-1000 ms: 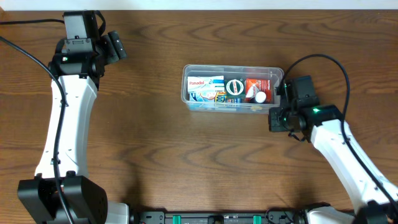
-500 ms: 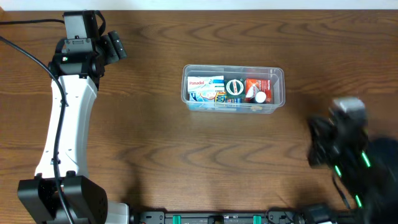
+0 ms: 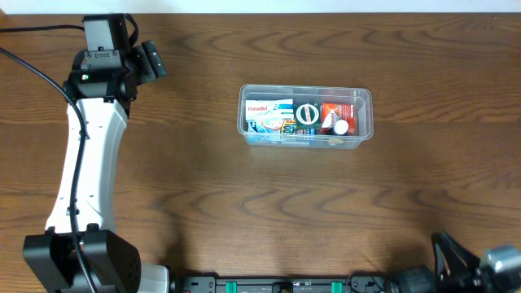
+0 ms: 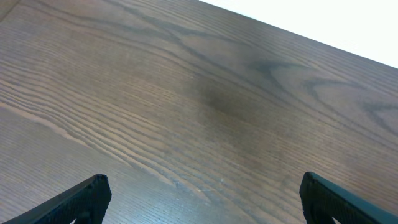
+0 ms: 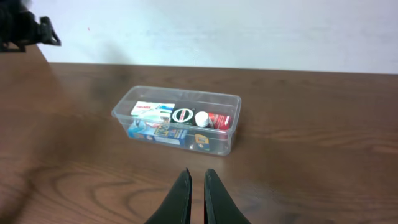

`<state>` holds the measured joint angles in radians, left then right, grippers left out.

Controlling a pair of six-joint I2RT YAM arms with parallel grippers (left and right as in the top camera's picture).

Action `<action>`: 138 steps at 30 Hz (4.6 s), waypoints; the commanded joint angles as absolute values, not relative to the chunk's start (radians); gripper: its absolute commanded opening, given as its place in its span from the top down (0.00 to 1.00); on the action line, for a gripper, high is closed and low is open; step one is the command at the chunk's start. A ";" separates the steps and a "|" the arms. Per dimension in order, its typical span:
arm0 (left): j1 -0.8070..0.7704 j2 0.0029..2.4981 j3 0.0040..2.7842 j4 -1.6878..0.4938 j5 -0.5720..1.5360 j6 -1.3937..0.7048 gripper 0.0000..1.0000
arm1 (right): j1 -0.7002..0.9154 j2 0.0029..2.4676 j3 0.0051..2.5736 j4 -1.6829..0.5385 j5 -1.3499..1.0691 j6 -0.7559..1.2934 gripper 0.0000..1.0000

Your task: Pack container

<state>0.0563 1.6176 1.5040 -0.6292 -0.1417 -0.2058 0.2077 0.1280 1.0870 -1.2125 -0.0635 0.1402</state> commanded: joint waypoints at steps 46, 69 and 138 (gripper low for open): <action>0.060 1.603 1.522 -0.632 -0.146 -0.208 0.02 | 0.209 0.007 0.410 -0.493 -0.060 0.359 0.01; 0.060 1.603 1.522 -0.632 -0.146 -0.208 0.02 | 0.208 0.006 0.077 -0.012 -0.009 0.133 0.01; 0.058 0.487 0.406 -0.368 -0.157 -0.204 0.02 | 0.208 0.007 0.006 -0.064 -0.117 -0.162 0.01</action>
<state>0.0582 0.5976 0.4831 -0.4076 -0.1493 -0.2058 0.2077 0.0109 0.0090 -0.0624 -0.1055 -0.1440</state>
